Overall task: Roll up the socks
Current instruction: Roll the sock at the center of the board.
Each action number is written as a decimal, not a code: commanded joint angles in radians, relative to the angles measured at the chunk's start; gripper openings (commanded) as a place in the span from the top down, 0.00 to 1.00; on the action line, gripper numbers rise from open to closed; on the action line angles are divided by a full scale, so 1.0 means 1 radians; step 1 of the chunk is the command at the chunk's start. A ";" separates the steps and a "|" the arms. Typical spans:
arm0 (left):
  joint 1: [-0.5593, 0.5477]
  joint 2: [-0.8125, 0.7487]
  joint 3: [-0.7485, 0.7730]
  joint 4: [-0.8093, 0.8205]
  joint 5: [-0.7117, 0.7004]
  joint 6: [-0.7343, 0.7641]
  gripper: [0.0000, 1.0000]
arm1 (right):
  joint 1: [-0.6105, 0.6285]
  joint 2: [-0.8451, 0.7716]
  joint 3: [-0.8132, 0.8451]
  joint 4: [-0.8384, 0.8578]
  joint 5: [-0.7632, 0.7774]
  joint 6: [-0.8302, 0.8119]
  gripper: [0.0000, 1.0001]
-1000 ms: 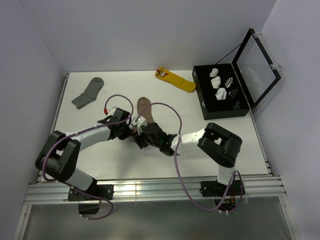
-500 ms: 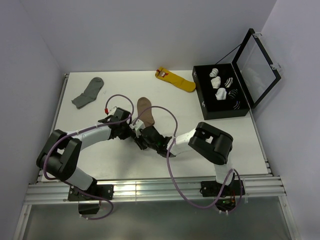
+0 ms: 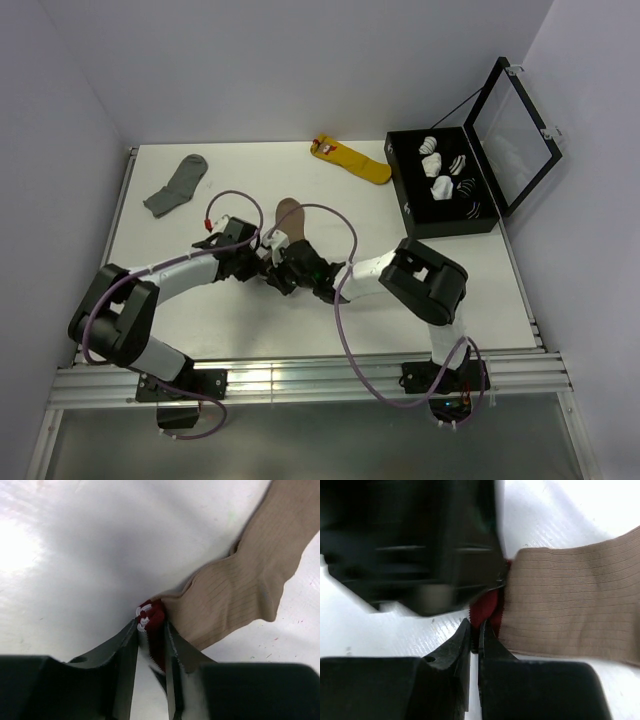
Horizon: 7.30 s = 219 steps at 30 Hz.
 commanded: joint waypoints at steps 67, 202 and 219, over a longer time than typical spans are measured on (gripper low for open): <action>0.001 -0.039 -0.036 0.131 0.006 0.067 0.91 | -0.164 -0.197 -0.068 -0.121 -0.053 0.170 0.44; -0.036 0.120 0.099 0.028 0.075 0.093 1.00 | 0.055 -0.098 -0.014 -0.097 0.220 -0.094 0.41; -0.036 0.126 0.089 0.041 0.094 0.092 1.00 | 0.072 -0.148 0.017 -0.163 0.279 -0.076 0.40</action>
